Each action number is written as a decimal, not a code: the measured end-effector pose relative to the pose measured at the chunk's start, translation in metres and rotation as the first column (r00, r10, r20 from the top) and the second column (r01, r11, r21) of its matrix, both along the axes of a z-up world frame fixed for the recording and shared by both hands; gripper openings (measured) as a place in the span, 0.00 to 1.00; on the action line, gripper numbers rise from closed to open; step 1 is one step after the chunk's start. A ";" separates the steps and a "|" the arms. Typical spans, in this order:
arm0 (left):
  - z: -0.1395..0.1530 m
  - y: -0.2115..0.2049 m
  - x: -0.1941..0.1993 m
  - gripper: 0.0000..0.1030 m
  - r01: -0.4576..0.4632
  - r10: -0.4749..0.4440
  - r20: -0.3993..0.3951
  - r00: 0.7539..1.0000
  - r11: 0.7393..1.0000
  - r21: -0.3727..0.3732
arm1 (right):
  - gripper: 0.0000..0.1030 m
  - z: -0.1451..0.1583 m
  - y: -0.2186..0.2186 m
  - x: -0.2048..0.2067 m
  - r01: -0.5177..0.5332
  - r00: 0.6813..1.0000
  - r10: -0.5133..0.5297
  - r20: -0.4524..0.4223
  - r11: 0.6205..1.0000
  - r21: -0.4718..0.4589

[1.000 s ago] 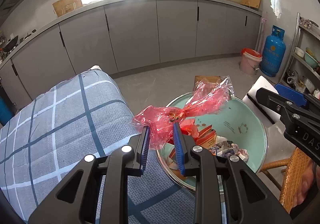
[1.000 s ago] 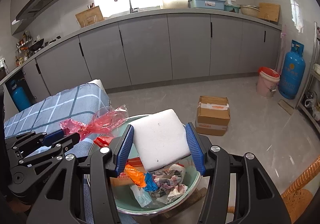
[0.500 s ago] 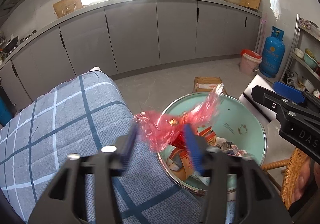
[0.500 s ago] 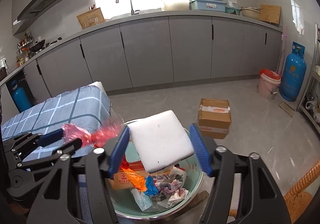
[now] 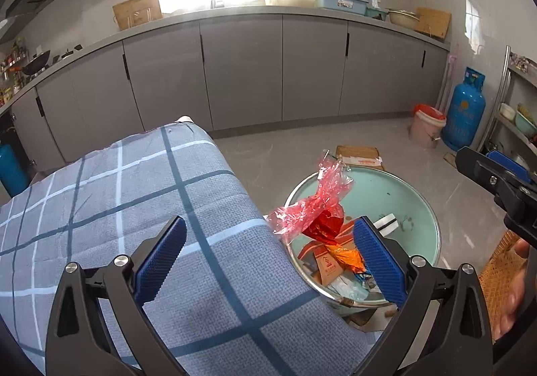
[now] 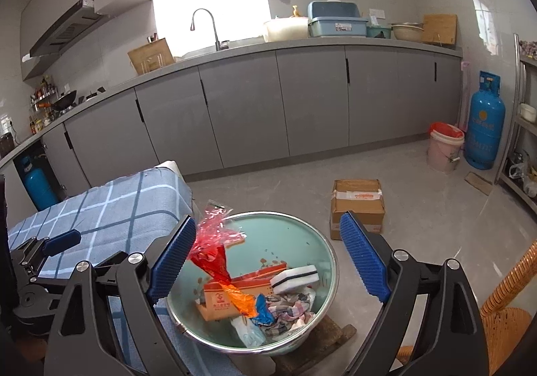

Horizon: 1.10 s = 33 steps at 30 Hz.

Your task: Collect trash

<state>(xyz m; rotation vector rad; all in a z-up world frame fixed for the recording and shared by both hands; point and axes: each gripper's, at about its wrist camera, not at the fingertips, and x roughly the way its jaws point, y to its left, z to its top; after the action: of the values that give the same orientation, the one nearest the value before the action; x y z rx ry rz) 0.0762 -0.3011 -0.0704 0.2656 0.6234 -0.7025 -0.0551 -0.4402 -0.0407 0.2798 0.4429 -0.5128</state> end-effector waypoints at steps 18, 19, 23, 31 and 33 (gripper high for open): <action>0.034 0.031 -0.023 0.95 -0.012 0.015 0.043 0.999 0.998 -0.063 | 0.84 0.024 0.033 -0.019 -0.018 0.999 0.019 0.033 0.999 -0.040; 0.034 0.032 -0.023 0.95 -0.013 0.016 0.043 0.999 0.998 -0.064 | 0.84 0.025 0.033 -0.019 -0.018 0.999 0.020 0.034 0.999 -0.041; 0.036 0.034 -0.023 0.95 -0.015 0.018 0.043 0.999 0.998 -0.068 | 0.84 0.025 0.035 -0.021 -0.020 0.999 0.021 0.034 0.999 -0.043; 0.036 0.034 -0.024 0.95 -0.013 0.017 0.047 0.999 0.998 -0.068 | 0.84 0.025 0.036 -0.020 -0.020 0.999 0.021 0.034 0.999 -0.043; 0.036 0.035 -0.024 0.95 -0.014 0.017 0.045 0.999 0.997 -0.070 | 0.84 0.025 0.036 -0.020 -0.019 0.999 0.021 0.033 0.999 -0.044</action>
<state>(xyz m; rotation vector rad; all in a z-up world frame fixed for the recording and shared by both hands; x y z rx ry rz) 0.0522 -0.2665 -0.0344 0.2117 0.5558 -0.6995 -0.0754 -0.4040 -0.0155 0.2411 0.4007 -0.4971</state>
